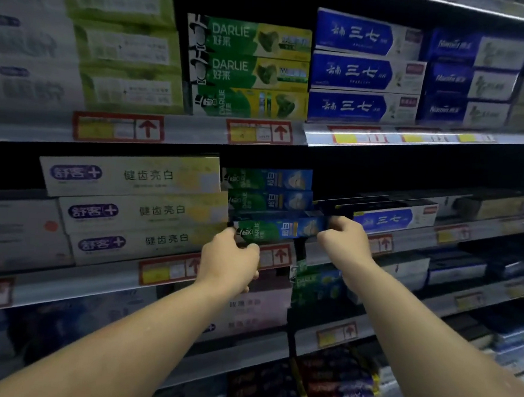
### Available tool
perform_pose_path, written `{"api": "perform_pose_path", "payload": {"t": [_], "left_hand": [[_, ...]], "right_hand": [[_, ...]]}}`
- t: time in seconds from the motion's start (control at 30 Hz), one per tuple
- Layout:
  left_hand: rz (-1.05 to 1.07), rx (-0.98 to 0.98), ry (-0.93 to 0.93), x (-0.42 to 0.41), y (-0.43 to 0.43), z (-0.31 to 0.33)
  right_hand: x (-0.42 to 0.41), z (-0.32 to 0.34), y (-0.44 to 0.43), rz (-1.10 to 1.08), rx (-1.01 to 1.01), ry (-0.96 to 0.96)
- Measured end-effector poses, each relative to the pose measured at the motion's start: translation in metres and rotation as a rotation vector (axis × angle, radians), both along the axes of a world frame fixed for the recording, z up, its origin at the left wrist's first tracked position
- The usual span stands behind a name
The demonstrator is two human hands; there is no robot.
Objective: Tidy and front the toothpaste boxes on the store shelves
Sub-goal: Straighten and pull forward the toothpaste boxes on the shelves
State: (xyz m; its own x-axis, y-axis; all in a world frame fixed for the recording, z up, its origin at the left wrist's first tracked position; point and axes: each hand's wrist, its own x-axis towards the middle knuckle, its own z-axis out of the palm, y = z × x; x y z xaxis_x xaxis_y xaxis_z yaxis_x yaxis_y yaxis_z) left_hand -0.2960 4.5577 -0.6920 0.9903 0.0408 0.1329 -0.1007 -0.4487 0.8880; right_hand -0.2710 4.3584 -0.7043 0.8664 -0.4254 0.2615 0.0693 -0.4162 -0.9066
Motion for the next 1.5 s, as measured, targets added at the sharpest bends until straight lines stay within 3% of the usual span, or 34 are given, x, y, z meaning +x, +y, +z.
{"api": "perform_pose_path", "payload": {"t": [0.5,0.77,1.13,1.37,1.5], "left_hand": [[-0.153,0.465,-0.224,-0.027,0.032,0.015],[-0.040,0.972,-0.369,-0.062,0.112,0.046],[0.162,0.989,-0.395,-0.116,0.256,0.076],[0.288,1.017,-0.295,-0.131,0.366,0.066],[0.353,0.924,-0.208,-0.129,0.433,0.050]], "right_hand": [[-0.032,0.025,0.030,0.053,-0.542,0.157],[-0.082,0.072,0.095,0.200,-0.904,0.086],[-0.112,0.108,0.248,0.407,-1.117,-0.063],[-0.102,0.108,0.357,0.574,-1.096,-0.126],[-0.095,0.093,0.423,0.657,-0.981,-0.152]]}}
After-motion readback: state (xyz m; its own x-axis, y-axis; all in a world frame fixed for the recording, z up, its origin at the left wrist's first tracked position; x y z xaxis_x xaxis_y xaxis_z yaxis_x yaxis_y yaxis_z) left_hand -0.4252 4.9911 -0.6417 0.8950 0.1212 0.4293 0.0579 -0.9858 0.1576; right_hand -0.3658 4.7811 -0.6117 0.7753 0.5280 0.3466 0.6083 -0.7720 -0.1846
